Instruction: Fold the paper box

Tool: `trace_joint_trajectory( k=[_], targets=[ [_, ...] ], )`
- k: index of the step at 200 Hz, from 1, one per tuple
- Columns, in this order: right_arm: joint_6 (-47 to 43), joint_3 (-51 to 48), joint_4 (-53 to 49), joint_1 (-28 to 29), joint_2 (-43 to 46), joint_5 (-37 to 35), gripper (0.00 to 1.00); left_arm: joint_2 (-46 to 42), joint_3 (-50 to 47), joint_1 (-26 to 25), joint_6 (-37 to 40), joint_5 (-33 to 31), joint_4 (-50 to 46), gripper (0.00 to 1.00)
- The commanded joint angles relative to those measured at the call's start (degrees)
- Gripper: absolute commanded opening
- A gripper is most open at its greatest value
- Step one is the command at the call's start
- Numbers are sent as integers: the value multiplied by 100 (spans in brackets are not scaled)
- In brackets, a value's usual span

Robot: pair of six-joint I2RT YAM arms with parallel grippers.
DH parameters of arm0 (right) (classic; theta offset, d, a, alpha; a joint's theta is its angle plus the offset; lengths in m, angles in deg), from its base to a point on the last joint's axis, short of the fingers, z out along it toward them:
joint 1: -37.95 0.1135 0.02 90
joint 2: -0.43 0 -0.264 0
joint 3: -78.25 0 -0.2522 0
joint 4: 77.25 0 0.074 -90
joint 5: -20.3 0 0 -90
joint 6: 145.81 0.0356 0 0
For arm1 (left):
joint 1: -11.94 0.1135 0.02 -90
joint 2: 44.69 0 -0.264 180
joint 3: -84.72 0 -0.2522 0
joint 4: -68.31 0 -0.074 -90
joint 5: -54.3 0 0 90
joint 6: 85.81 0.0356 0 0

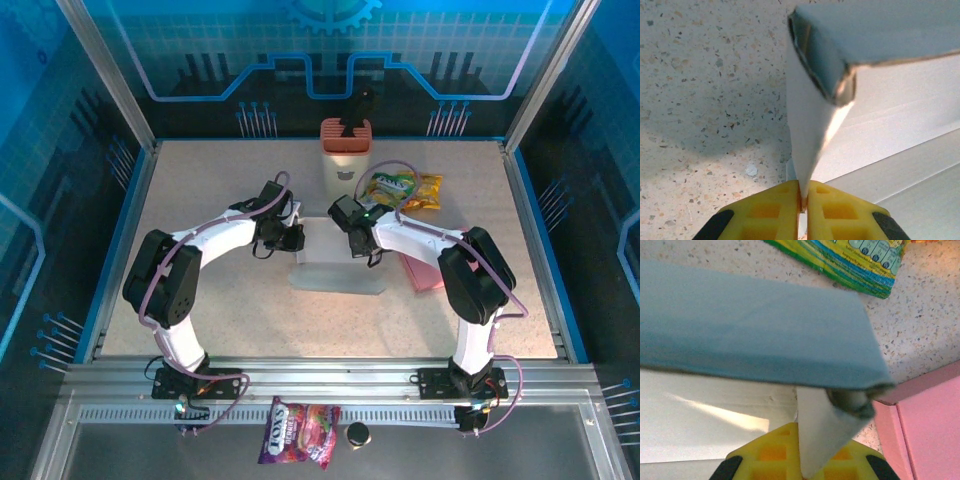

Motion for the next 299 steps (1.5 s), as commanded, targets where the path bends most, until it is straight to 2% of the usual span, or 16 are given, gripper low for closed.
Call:
trace_joint_trajectory(
  k=[1, 37, 68, 110, 181, 235, 275, 299],
  targets=[
    [-253, -104, 83, -12, 174, 226, 0, -19, -138, -17, -24, -174, -267, 12],
    [-280, -146, 100, -86, 193, 252, 0, -337, -201, 35, 184, -233, -397, 22],
    [-288, -148, 135, -126, 173, 322, 0, -407, -353, 165, 229, -16, -306, 29],
    [-313, -175, 197, -121, 176, 408, 0, -222, -246, 211, 267, 153, -257, 29],
    [-299, -123, 180, -119, 116, 426, 0, -107, -61, 158, 56, 48, -148, 30],
    [-297, -166, 223, -117, 120, 467, 0, -54, -59, 137, -129, -8, -68, 25],
    [-289, -184, 223, -108, 124, 466, 0, 13, 94, -50, -415, -669, -185, 17],
    [-241, -174, 198, -108, 95, 455, 0, 73, 177, -233, -849, -1193, -380, 8]
  ],
)
